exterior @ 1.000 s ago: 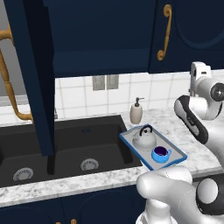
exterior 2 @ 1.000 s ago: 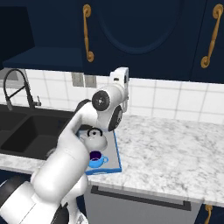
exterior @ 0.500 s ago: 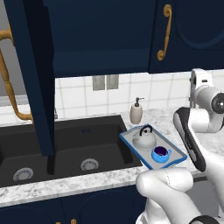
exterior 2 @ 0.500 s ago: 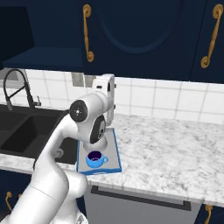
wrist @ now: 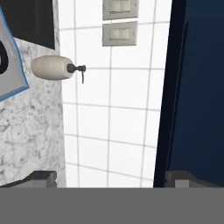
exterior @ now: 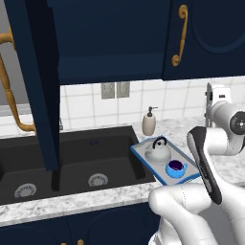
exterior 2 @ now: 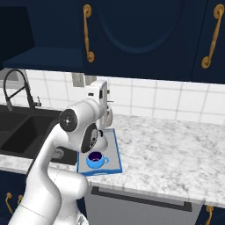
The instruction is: Pick the kettle from the counter and place it on the tray. Then pick the mug from the cabinet and place it on the tray. Then close the cabinet doors.
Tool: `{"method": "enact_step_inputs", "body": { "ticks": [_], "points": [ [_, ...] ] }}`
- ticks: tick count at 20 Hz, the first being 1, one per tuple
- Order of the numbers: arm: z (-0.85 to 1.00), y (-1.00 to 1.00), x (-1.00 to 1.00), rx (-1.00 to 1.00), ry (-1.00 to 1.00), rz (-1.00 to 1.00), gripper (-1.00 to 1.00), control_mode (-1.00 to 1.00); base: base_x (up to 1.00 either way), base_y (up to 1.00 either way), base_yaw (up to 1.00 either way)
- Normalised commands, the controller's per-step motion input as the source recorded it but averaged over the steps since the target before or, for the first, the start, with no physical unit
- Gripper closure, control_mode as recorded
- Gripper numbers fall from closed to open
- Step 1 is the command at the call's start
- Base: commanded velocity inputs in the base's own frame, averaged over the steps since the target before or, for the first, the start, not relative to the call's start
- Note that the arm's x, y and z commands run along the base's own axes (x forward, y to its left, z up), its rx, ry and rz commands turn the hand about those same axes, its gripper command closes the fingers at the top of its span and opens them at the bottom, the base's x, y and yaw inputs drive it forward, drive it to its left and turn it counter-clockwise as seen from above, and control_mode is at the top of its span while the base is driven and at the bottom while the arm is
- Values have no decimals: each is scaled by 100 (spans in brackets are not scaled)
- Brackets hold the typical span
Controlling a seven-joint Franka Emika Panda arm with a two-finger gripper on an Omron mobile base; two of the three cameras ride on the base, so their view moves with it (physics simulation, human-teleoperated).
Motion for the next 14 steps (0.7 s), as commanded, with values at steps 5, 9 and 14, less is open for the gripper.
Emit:
{"method": "enact_step_inputs", "body": {
  "ticks": [5, 9, 14],
  "points": [
    [-8, 33, -13, -2, 0, 0, -100, -100, 0, 0, 0],
    [-11, 54, -24, -7, 0, 1, -100, -100, 0, 0, 0],
    [-11, 74, 1, -11, 5, -1, -100, -100, 0, 0, 0]
  ]
}}
